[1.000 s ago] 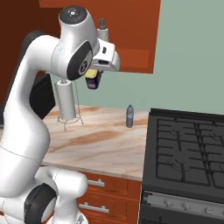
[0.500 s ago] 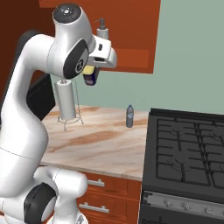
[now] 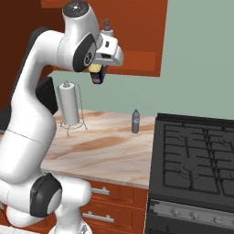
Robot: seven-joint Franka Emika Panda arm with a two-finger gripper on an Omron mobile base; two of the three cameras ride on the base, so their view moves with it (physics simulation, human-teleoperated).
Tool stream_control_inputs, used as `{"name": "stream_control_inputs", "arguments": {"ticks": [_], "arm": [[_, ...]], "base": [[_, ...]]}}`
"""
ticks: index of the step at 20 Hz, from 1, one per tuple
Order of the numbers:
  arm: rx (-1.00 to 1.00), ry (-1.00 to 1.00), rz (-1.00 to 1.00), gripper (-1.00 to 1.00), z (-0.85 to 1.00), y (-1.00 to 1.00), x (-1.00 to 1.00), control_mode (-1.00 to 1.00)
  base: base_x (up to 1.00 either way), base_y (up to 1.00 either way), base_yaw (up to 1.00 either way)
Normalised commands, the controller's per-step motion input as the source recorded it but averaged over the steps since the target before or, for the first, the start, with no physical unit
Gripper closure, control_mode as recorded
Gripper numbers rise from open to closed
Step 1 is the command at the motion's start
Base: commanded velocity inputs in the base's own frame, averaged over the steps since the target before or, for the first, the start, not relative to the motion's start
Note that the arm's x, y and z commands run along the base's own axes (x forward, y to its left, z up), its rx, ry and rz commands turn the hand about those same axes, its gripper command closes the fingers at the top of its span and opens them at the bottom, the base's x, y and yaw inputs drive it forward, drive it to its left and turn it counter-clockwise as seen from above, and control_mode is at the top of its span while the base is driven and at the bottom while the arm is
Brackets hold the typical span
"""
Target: Pick the canned food and canned food from the counter and place them in the cabinets closest to them.
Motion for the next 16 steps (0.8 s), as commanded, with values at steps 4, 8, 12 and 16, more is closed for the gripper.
{"name": "stream_control_inputs", "arguments": {"ticks": [4, 8, 12, 16], "arm": [[0.03, 0.05, 0.0, 1.0, 0.3, 0.0, 0.32, -1.0], [0.02, 0.02, 0.0, 1.0, 0.28, 0.0, 0.28, -1.0], [0.0, 0.0, 0.0, 1.0, 0.06, 0.0, 0.08, -1.0], [-0.02, 0.0, 0.0, 1.0, -0.04, 0.0, 0.0, -1.0]], "base": [[0.0, 0.0, 0.0], [0.0, 0.0, 0.0], [0.0, 0.0, 0.0], [0.0, 0.0, 0.0]]}}
